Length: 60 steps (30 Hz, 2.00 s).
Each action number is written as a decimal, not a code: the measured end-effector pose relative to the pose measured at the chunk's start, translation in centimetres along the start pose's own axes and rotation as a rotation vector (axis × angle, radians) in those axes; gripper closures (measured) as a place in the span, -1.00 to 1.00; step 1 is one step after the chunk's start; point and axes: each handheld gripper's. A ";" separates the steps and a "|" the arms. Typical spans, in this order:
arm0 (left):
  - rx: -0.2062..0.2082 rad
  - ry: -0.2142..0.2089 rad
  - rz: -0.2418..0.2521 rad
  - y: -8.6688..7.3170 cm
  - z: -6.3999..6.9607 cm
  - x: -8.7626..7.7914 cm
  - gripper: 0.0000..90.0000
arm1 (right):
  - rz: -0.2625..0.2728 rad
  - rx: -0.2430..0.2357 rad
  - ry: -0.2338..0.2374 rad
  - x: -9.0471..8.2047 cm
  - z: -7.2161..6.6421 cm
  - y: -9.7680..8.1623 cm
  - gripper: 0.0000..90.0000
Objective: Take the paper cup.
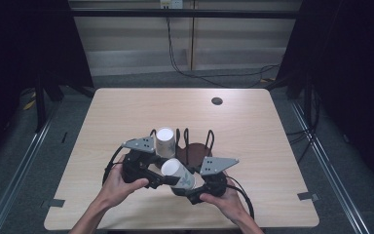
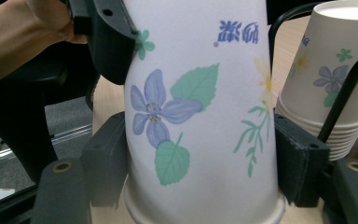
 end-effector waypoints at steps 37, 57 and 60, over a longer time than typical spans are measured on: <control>0.048 0.134 -0.038 -1.8 -0.5 -1.1 -0.61 | -0.167 0.053 -0.013 -1.6 1.2 -0.2 -0.33; 0.059 0.116 -0.091 -2.4 -0.5 -0.3 -0.47 | -0.288 0.049 0.026 -1.9 1.6 0.8 -0.32; 0.065 0.116 -0.089 -2.6 -0.5 -0.5 -0.47 | -0.316 0.038 0.024 -1.9 1.7 0.8 -0.32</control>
Point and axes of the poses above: each handheld gripper's, and its own axes: x roughly forward along the jaws, y roughly out of its top, z roughly to its right, and after that the axes turned 6 degrees about -x, right-handed
